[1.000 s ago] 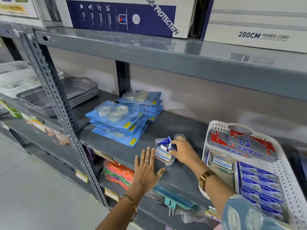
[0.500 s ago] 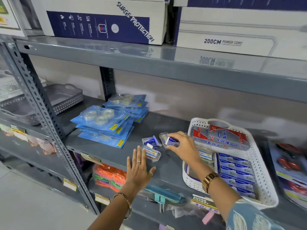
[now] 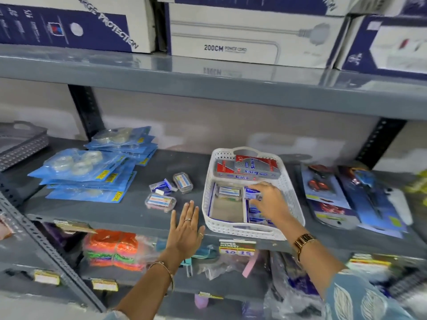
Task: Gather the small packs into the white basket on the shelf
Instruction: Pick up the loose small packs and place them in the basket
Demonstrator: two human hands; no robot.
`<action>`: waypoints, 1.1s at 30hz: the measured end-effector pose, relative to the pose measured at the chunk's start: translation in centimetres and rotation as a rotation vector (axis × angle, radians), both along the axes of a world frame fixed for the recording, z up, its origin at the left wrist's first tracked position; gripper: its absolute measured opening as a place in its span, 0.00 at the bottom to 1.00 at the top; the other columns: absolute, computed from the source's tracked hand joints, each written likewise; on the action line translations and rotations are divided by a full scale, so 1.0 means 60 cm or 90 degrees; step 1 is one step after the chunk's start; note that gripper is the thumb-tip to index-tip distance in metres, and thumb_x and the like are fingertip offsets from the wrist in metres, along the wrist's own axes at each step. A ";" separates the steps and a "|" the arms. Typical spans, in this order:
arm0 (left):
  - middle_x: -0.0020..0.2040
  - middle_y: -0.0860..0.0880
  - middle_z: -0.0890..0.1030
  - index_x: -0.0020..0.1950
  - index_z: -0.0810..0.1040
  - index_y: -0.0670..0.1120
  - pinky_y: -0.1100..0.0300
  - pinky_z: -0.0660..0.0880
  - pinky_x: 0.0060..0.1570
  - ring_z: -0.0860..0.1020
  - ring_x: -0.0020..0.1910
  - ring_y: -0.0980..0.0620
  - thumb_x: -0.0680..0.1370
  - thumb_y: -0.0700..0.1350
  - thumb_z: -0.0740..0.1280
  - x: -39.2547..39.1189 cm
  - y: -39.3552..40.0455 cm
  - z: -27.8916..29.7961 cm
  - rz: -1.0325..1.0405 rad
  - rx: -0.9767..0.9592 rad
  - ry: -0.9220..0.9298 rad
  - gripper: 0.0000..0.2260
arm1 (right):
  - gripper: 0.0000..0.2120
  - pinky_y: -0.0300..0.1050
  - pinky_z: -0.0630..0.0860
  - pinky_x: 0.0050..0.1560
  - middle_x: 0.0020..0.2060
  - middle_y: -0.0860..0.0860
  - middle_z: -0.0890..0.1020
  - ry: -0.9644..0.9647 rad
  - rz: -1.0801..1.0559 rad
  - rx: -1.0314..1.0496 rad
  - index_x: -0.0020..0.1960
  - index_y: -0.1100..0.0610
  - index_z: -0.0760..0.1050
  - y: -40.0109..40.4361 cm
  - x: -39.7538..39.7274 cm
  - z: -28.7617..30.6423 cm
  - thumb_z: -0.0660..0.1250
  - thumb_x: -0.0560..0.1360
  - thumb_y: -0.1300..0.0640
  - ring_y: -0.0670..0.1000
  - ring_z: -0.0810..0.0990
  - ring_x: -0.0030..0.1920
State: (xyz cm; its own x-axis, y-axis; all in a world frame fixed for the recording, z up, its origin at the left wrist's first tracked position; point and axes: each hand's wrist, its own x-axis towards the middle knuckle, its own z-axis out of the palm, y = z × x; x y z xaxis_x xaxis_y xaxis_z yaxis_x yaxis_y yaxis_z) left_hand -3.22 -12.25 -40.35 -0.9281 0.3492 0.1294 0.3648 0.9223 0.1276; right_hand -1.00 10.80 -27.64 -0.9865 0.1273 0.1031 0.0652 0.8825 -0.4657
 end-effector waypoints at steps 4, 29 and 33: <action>0.77 0.42 0.52 0.75 0.54 0.40 0.46 0.36 0.72 0.52 0.76 0.43 0.71 0.58 0.31 0.006 0.018 0.011 -0.007 -0.005 0.000 0.38 | 0.21 0.46 0.74 0.61 0.64 0.58 0.77 -0.075 -0.023 0.000 0.63 0.60 0.76 0.036 0.023 -0.010 0.71 0.71 0.66 0.56 0.80 0.52; 0.76 0.42 0.53 0.74 0.55 0.39 0.48 0.38 0.71 0.52 0.75 0.42 0.68 0.66 0.23 0.013 0.013 0.014 0.020 0.073 -0.068 0.47 | 0.09 0.45 0.76 0.49 0.52 0.54 0.82 -0.211 0.025 0.101 0.50 0.57 0.79 0.019 -0.021 -0.026 0.69 0.72 0.65 0.52 0.81 0.47; 0.69 0.39 0.71 0.67 0.69 0.37 0.50 0.44 0.70 0.61 0.71 0.43 0.78 0.60 0.36 0.008 -0.019 0.018 0.094 0.040 -0.070 0.35 | 0.10 0.50 0.78 0.54 0.50 0.53 0.82 -0.121 0.042 0.070 0.50 0.54 0.80 -0.017 -0.042 0.003 0.65 0.73 0.65 0.54 0.80 0.51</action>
State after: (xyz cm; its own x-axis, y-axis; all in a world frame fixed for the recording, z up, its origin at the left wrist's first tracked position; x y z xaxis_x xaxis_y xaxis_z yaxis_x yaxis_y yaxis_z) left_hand -2.76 -13.41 -39.26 -0.9783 0.2029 0.0419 0.2072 0.9538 0.2175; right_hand -3.54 9.80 -27.47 -0.9952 0.0605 -0.0764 0.0837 0.9325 -0.3513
